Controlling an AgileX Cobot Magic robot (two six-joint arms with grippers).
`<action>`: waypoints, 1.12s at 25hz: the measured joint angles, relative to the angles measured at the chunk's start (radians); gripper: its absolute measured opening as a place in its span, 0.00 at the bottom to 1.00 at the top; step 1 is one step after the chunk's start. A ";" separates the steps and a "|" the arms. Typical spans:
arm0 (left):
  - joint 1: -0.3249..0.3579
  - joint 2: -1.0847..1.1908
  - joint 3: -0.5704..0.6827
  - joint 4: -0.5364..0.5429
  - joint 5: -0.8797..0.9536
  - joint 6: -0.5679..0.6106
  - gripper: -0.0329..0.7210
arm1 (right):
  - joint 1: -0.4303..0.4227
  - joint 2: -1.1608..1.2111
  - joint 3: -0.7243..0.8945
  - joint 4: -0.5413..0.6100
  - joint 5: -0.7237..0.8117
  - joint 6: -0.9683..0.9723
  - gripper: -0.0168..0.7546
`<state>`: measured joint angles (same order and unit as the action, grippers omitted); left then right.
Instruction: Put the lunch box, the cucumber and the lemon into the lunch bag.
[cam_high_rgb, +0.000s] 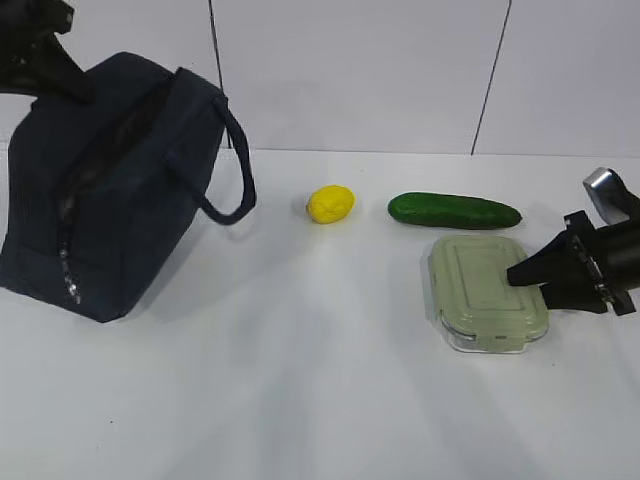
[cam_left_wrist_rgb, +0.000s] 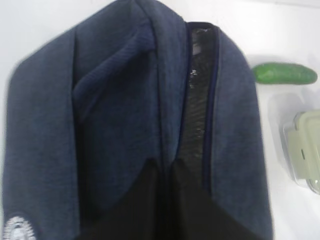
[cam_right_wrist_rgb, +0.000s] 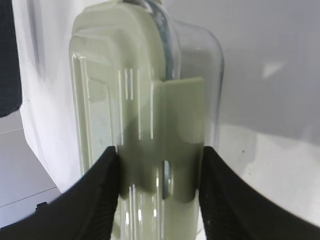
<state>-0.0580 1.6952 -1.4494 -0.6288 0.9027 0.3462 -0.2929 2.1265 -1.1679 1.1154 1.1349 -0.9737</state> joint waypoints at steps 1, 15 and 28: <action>-0.012 -0.013 0.028 0.002 -0.014 -0.007 0.06 | 0.000 -0.003 0.000 0.000 0.000 0.000 0.49; -0.217 -0.156 0.322 -0.188 -0.287 -0.019 0.06 | 0.000 -0.032 0.000 -0.006 0.000 0.035 0.48; -0.235 -0.129 0.324 -0.202 -0.374 -0.019 0.06 | 0.002 -0.217 0.000 -0.003 0.002 0.083 0.48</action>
<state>-0.2926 1.5661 -1.1255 -0.8311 0.5282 0.3273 -0.2907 1.9098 -1.1679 1.1122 1.1367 -0.8905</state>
